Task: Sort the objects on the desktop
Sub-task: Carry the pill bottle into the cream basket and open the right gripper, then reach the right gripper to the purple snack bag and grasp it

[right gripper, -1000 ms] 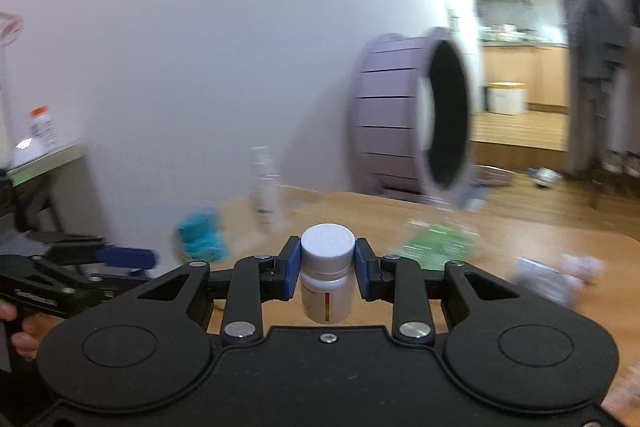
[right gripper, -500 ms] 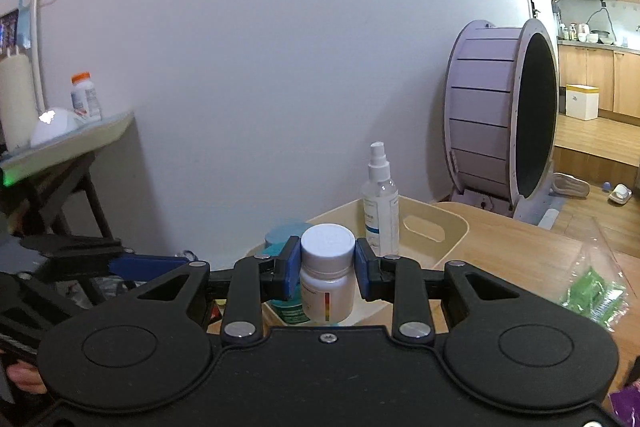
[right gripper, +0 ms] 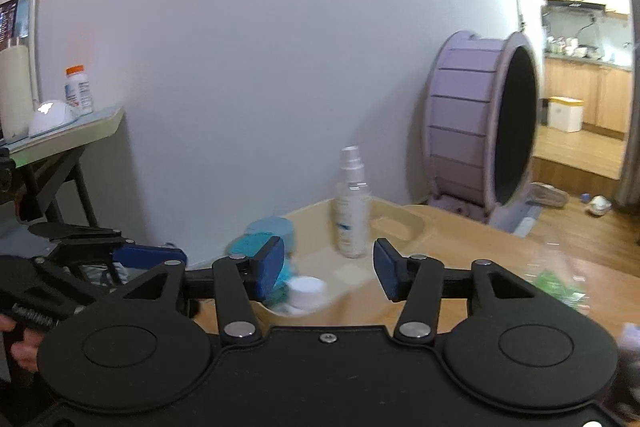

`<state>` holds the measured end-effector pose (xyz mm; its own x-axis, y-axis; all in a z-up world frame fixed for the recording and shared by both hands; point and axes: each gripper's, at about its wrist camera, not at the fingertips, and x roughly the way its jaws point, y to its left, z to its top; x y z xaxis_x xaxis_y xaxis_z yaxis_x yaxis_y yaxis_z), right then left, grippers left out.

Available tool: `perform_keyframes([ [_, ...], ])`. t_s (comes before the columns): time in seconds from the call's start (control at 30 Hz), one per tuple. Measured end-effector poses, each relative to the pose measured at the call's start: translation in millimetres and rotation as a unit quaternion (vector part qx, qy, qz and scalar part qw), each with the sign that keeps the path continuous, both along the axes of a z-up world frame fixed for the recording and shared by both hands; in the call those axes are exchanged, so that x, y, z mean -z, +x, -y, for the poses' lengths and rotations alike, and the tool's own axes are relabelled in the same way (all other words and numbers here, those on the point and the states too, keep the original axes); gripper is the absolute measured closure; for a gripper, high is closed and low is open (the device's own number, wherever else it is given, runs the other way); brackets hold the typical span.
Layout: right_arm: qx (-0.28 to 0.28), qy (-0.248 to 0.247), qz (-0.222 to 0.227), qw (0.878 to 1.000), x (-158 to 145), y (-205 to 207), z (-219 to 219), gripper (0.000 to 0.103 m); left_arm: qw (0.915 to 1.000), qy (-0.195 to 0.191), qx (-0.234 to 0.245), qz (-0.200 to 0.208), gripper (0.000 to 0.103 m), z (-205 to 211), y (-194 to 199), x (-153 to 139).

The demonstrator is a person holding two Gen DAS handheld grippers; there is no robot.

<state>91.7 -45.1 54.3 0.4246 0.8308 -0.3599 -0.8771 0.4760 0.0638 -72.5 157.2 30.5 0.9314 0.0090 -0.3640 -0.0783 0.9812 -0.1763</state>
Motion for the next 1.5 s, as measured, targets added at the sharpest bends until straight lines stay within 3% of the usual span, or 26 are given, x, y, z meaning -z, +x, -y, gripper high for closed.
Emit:
perform_keyframes([
  [0.2,0.062,-0.002,-0.004,0.998,3,0,72,0.052,0.9997,0.002,0.024,-0.001,0.039,13,9,3],
  [0.27,0.085,-0.006,-0.008,0.996,9,0,95,0.046,0.9994,0.005,0.035,-0.002,0.039,21,14,4],
  [0.47,0.139,-0.030,-0.027,0.989,39,9,132,0.045,0.9979,0.016,0.061,-0.014,0.039,45,30,12],
  [0.63,0.167,-0.051,-0.031,0.984,58,30,138,0.045,0.9962,0.030,0.078,-0.023,0.039,62,39,19],
  [1.0,0.152,-0.140,0.017,0.978,87,47,100,0.046,0.9948,0.033,0.091,-0.031,0.039,74,47,24],
  [1.1,0.156,-0.166,0.030,0.973,94,51,95,0.056,0.9948,0.031,0.091,-0.033,0.039,75,48,25],
  [1.17,0.159,-0.184,0.039,0.969,98,54,93,0.070,0.9946,0.030,0.093,-0.034,0.039,76,48,25],
  [1.2,0.156,-0.189,0.043,0.968,99,53,93,0.070,0.9945,0.030,0.095,-0.034,0.039,77,48,25],
  [1.27,0.149,-0.192,0.050,0.969,99,51,93,0.080,0.9940,0.033,0.098,-0.036,0.039,79,48,25],
  [1.4,0.152,-0.183,0.059,0.970,90,45,98,0.097,0.9936,0.034,0.101,-0.038,0.039,80,48,26],
  [1.5,0.153,-0.144,0.038,0.977,78,43,110,0.098,0.9936,0.035,0.100,-0.038,0.039,80,48,26],
])
